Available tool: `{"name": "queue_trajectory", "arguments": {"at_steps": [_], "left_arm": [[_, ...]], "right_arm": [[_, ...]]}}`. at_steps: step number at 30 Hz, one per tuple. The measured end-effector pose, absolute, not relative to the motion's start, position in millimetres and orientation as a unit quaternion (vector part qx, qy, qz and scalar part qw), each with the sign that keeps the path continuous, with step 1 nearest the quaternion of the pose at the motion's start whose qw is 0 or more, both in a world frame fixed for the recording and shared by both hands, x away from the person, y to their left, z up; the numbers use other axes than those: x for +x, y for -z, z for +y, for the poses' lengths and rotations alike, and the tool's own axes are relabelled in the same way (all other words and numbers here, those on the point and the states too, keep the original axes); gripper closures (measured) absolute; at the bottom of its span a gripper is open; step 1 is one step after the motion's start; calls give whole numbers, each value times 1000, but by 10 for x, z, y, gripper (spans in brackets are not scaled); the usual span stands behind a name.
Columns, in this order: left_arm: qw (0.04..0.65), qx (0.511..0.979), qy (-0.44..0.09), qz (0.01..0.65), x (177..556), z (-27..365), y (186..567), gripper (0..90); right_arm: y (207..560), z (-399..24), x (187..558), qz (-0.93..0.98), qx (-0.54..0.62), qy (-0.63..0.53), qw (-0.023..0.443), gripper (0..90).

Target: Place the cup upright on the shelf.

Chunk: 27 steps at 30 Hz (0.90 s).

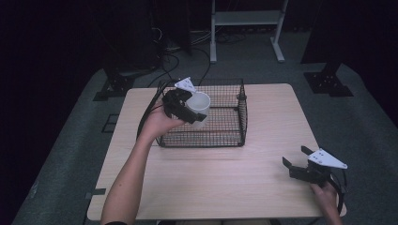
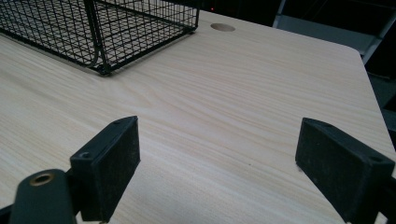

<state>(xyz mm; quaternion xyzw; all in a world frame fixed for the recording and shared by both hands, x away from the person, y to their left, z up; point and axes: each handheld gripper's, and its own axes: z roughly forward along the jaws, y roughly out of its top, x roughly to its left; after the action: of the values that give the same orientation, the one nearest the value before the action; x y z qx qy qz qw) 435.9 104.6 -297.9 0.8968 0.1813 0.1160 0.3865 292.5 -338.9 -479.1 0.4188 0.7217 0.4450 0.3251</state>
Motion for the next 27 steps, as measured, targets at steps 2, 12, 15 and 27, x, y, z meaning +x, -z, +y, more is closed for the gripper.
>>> {"name": "queue_trajectory", "arguments": {"at_steps": [2, 12, 15, 27], "left_arm": [[383, 897, -117, 185, 4397, 1042, 2995, 211], [373, 900, -115, 194, 4581, 973, 3070, 211], [368, 902, -117, 192, 4626, 936, 3084, 211], [359, 904, -110, 204, 4799, 860, 3239, 211]], "right_arm": [[4791, -3389, 2925, 722, 419, -445, 325, 131], [4791, -3393, 2924, 722, 419, -446, 324, 131], [4791, -3393, 2923, 722, 419, -446, 324, 131], [4791, -3395, 2924, 721, 419, -447, 323, 131]]}}
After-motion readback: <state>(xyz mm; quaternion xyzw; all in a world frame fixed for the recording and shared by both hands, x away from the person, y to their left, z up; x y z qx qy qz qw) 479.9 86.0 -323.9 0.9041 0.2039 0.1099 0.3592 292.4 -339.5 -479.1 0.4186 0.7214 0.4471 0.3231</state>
